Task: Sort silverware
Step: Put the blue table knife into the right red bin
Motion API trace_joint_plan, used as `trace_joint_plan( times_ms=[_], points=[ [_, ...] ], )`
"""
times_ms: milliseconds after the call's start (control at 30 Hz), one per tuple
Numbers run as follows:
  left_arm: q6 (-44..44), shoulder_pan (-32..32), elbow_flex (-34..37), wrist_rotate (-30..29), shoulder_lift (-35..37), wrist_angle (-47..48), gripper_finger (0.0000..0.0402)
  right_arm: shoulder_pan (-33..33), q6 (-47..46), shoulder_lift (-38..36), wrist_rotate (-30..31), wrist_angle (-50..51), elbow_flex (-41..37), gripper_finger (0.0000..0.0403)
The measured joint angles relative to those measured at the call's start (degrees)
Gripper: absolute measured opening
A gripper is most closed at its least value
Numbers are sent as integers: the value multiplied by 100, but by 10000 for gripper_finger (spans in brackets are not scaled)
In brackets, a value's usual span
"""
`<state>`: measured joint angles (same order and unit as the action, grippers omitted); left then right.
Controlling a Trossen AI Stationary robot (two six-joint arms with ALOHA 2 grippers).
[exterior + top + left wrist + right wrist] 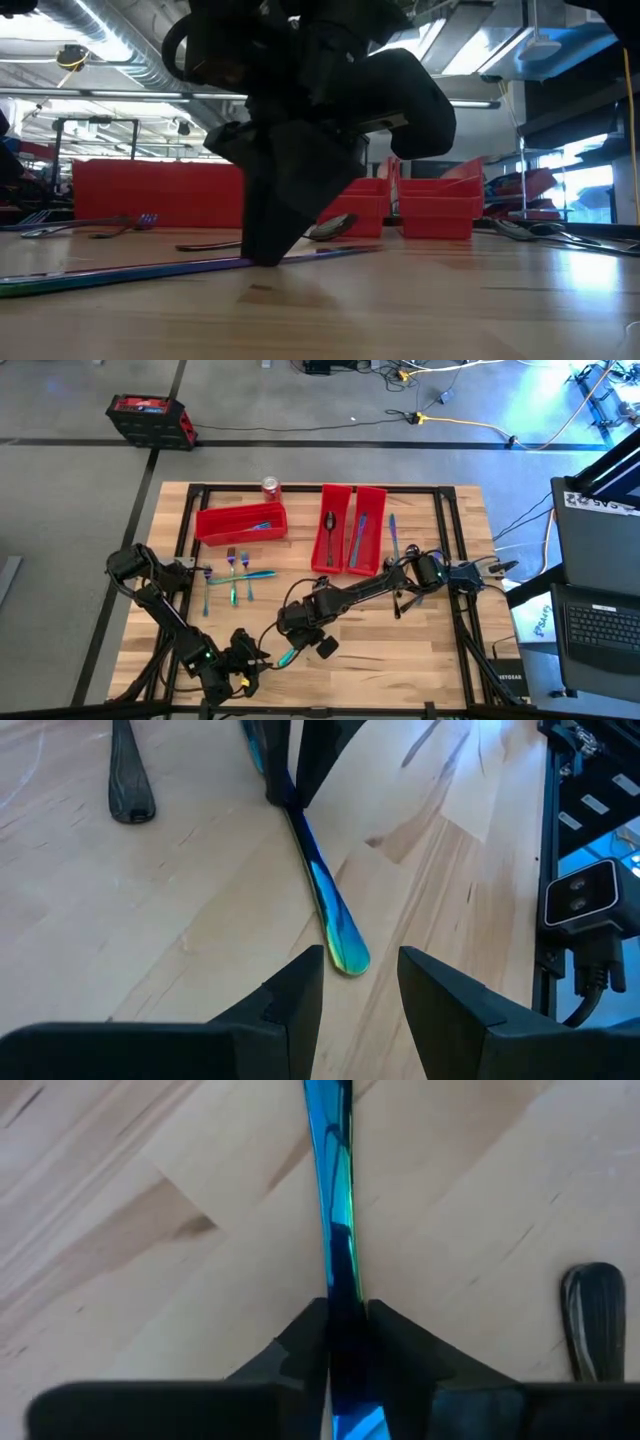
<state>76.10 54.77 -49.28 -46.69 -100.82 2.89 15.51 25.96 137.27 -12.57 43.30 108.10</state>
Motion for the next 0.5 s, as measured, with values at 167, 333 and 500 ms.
trace_joint_plan(
  times_ms=[167, 333, 500],
  points=[
    [21, -1, 0, -1, 0, 1, 119, 1, 24, -1, 137, 1, -5, 35],
    [21, -1, 0, -1, 0, 1, 119, 24, 72, -2, 299, 1, -7, 34],
    [148, -1, 0, -25, 0, 2, 119, 128, 169, -41, 506, -38, -13, 33]
  ],
)
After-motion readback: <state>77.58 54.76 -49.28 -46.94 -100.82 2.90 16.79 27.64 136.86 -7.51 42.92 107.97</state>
